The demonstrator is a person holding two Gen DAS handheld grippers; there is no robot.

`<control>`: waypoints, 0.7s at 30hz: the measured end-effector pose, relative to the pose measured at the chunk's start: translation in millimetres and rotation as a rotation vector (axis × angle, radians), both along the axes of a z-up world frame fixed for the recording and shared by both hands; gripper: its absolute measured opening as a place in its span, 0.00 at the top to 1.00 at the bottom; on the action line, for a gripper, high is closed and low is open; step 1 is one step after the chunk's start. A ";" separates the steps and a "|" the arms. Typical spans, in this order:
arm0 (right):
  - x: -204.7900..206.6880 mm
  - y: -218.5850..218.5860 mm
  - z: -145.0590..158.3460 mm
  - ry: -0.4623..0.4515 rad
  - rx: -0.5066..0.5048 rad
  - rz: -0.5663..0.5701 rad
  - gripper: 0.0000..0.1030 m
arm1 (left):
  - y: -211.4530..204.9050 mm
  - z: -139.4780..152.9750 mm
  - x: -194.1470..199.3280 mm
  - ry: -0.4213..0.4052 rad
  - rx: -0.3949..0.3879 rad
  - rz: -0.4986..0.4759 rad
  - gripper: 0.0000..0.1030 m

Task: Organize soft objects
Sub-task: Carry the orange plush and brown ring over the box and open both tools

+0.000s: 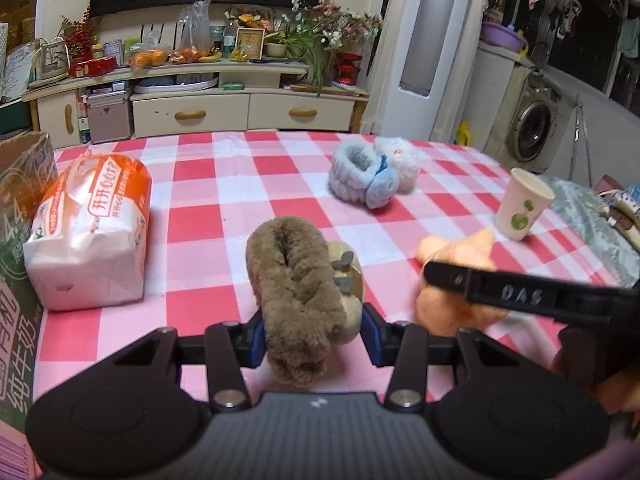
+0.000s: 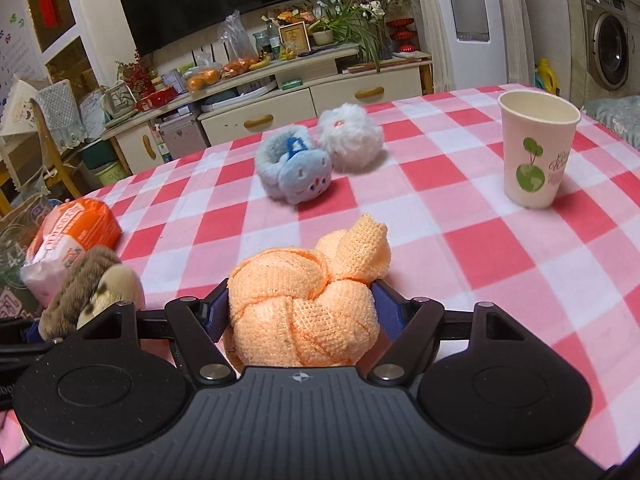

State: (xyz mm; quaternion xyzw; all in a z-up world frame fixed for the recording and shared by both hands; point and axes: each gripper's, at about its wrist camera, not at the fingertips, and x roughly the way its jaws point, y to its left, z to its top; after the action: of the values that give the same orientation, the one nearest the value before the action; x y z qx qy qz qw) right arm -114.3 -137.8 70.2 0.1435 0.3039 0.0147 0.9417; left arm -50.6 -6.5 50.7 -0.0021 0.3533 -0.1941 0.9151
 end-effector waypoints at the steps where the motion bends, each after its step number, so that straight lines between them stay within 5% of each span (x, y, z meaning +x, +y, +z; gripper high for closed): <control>1: -0.4 1.6 0.2 0.003 0.005 0.003 0.13 | 1.7 1.8 -0.9 0.000 -0.008 -0.005 0.56; 21: -4.2 38.6 45.4 -0.079 -0.004 0.045 0.14 | 61.7 62.5 -20.5 -0.127 -0.161 -0.007 0.56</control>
State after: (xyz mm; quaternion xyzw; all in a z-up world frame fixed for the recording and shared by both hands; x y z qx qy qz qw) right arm -118.4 -99.2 115.6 0.1342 0.2698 0.0409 0.9527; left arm -71.1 55.2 113.3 -0.0622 0.2780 -0.2248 0.9318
